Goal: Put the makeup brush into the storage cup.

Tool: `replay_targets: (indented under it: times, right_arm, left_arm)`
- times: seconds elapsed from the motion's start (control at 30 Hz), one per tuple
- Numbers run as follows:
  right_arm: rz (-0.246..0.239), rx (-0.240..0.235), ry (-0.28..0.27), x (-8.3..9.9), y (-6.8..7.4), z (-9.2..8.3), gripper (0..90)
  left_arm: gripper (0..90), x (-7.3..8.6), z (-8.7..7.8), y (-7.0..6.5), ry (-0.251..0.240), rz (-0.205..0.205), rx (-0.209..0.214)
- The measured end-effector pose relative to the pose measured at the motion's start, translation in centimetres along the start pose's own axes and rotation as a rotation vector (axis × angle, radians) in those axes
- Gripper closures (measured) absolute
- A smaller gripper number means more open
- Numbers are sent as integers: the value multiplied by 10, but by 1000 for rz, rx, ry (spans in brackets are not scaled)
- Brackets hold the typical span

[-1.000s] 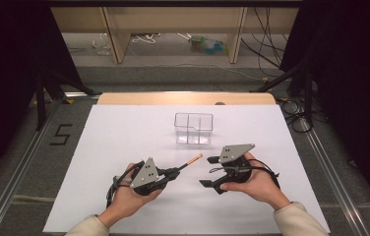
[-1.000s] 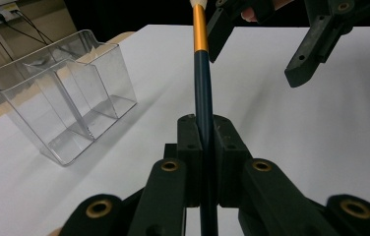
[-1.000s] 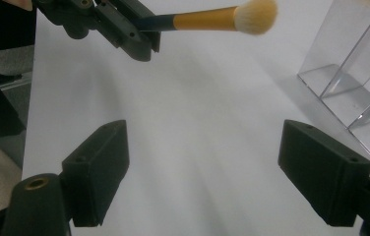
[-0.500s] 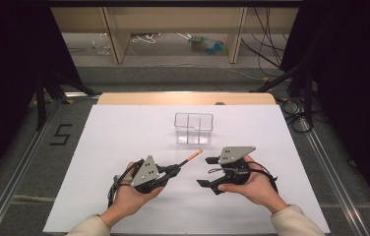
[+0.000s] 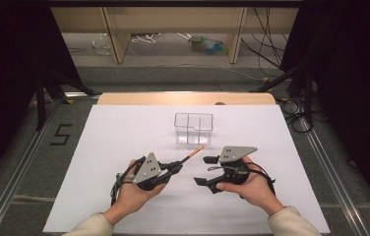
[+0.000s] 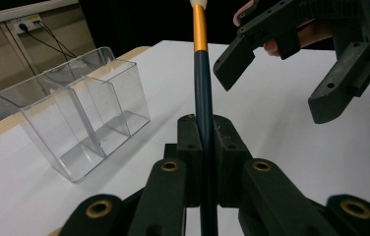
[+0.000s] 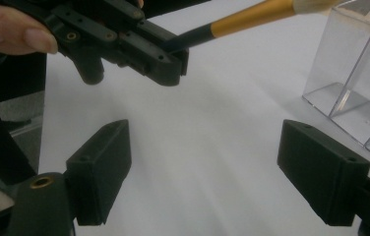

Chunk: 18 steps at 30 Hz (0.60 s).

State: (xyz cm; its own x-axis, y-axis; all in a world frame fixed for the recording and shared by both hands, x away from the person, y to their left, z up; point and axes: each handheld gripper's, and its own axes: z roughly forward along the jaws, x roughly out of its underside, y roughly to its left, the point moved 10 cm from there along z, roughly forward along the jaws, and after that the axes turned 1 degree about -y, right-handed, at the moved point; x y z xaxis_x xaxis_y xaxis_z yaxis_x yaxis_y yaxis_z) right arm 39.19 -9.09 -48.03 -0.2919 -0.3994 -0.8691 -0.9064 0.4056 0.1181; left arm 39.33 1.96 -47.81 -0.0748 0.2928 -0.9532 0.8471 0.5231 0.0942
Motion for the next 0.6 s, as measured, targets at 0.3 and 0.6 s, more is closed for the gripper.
replay_targets:
  times: [0.3,0.6]
  right_arm:
    - [25,18,-44,-5,-2,0,217]
    - [31,21,-47,-6,-3,-1,217]
  left_arm:
    - [836,-2,7,-3,-2,4,9]
    - [836,-3,7,-1,-8,9,5]
